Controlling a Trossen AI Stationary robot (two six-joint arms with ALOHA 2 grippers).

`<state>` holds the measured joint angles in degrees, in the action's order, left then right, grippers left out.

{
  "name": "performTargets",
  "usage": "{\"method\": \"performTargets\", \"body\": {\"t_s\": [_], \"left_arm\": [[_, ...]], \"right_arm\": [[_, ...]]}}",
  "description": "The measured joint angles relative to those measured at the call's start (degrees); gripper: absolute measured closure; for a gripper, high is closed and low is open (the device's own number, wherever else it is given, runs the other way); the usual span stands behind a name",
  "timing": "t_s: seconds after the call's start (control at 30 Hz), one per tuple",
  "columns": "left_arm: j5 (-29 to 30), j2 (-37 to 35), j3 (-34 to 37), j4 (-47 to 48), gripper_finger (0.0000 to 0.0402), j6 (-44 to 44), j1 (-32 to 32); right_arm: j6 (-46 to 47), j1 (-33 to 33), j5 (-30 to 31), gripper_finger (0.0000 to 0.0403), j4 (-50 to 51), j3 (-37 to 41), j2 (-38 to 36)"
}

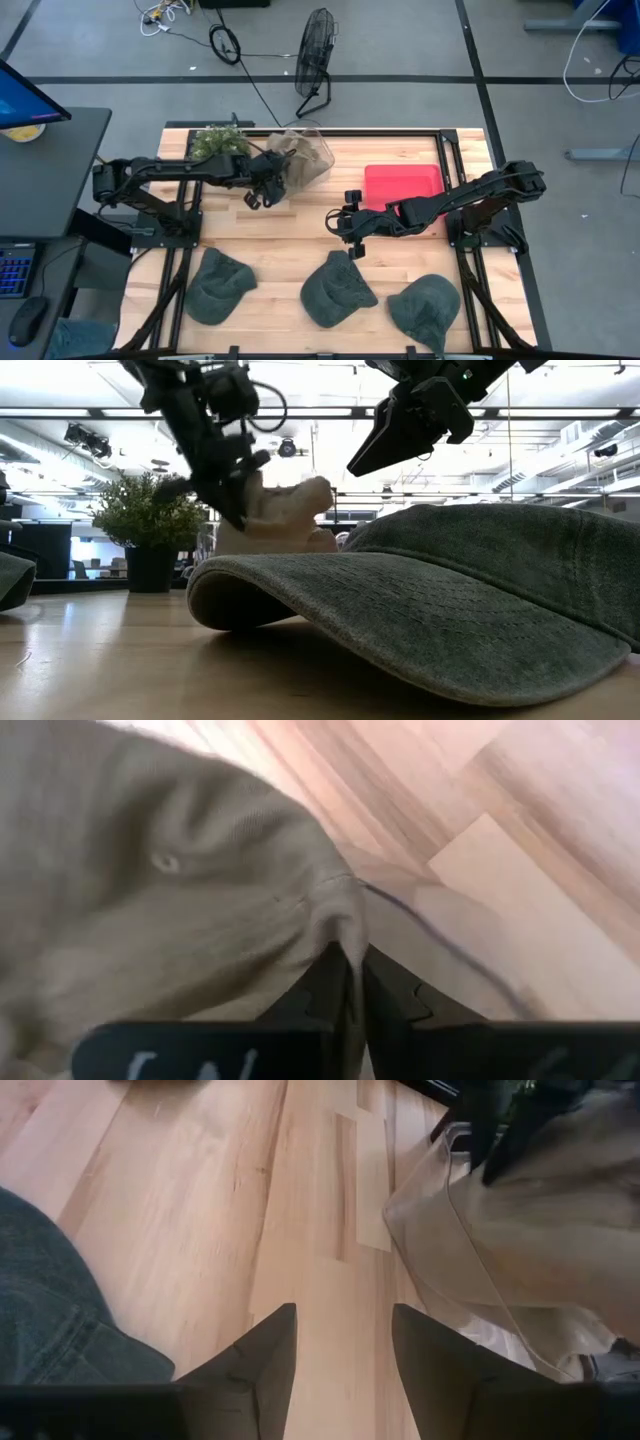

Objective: Pick & Place hat
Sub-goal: Put the brown cap into the transparent bin

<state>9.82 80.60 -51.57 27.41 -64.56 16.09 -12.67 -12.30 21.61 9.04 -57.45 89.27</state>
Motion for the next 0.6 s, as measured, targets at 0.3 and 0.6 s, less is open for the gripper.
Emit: {"method": "performTargets", "body": {"t_s": [0.3, 0.6], "left_arm": [[0.11, -0.02, 3.89, -3.06, 0.0357, 17.46, 1.21], [5.17, 0.0, 1.94, -2.46, 0.0287, 23.59, -0.75]], "right_arm": [[-0.02, -0.02, 0.0, 0.0234, -0.02, 0.0, 0.0], [-0.02, -0.02, 0.0, 0.0234, -0.02, 0.0, 0.0]]}}
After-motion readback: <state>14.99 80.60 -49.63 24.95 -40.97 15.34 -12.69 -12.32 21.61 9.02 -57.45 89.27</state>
